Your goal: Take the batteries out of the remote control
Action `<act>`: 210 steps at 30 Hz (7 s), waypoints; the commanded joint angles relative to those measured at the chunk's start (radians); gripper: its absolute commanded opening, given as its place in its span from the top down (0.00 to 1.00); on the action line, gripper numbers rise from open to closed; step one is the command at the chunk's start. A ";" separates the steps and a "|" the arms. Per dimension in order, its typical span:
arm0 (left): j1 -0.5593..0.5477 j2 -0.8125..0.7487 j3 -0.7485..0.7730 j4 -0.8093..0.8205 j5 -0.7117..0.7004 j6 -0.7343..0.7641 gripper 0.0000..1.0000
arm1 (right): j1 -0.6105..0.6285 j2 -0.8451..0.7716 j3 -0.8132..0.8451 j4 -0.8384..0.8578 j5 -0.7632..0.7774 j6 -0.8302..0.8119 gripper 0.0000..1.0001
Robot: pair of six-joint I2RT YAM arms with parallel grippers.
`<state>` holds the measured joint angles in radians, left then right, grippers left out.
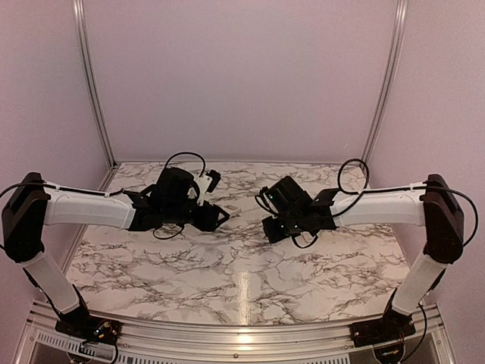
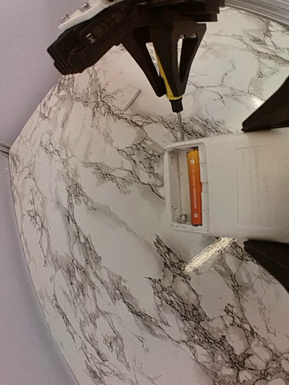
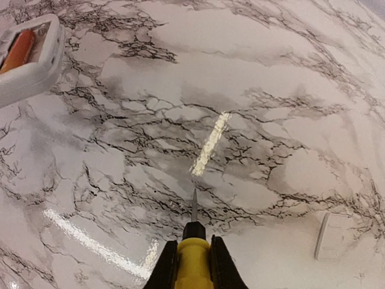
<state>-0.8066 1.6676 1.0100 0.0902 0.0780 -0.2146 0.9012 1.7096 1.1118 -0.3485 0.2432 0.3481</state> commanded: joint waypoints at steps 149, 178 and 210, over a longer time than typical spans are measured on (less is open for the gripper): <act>-0.081 -0.139 -0.411 0.297 0.119 0.656 1.00 | -0.203 0.134 -0.162 0.491 -1.188 0.334 1.00; -0.129 -0.129 -0.271 -0.007 -0.130 0.826 1.00 | -0.232 0.078 0.029 0.243 -1.038 0.221 1.00; -0.159 -0.136 -0.165 -0.082 -0.088 0.953 1.00 | -0.232 0.119 -0.003 0.411 -1.077 0.145 1.00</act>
<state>-0.9569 1.5551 0.8158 0.0097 -0.0235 0.6872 0.6739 1.8103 1.1324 -0.0994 -0.7410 0.4969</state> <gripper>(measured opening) 0.578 0.131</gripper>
